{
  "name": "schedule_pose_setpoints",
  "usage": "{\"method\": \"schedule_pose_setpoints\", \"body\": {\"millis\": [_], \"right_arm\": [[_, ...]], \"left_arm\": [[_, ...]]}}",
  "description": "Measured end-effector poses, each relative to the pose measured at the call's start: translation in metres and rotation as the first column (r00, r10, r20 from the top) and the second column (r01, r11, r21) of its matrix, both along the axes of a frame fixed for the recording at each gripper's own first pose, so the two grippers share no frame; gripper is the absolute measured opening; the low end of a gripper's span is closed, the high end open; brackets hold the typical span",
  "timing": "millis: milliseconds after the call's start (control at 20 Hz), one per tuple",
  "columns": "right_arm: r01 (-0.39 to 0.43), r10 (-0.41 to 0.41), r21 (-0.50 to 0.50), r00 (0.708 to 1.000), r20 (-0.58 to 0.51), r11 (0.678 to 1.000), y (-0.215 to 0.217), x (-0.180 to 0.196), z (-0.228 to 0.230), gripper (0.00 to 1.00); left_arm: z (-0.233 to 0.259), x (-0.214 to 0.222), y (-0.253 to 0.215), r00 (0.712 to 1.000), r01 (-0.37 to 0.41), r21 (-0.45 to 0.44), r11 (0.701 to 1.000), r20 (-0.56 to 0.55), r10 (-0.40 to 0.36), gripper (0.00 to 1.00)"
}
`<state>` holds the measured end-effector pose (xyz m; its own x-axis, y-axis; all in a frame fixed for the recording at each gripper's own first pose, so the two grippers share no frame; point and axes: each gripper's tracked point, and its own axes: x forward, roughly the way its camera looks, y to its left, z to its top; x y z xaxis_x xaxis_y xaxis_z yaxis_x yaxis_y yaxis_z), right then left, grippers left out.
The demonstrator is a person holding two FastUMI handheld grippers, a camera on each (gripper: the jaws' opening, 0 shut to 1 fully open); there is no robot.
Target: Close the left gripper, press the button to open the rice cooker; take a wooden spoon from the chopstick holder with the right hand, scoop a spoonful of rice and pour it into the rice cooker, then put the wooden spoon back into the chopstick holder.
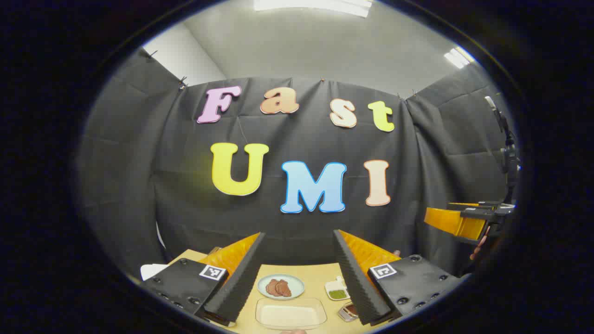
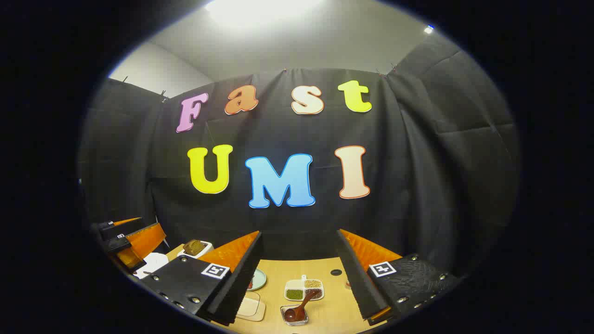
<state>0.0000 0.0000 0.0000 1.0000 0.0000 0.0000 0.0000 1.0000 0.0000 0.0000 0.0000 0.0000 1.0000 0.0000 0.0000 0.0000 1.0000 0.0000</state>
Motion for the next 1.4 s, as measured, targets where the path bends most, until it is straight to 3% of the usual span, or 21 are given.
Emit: {"method": "schedule_pose_setpoints", "body": {"millis": [750,1400], "right_arm": [[-0.009,0.009,-0.006,1.0,0.005,1.0,0.004,-0.018,-0.002,0.94],[-0.113,0.112,0.019,0.993,0.035,0.993,0.031,-0.018,0.002,0.94]], "left_arm": [[0.02,-0.005,-0.003,1.0,0.001,0.032,0.999,0.015,-0.001,0.97],[0.021,-0.018,0.058,0.994,-0.101,0.011,0.995,0.052,0.1,0.95]]}}
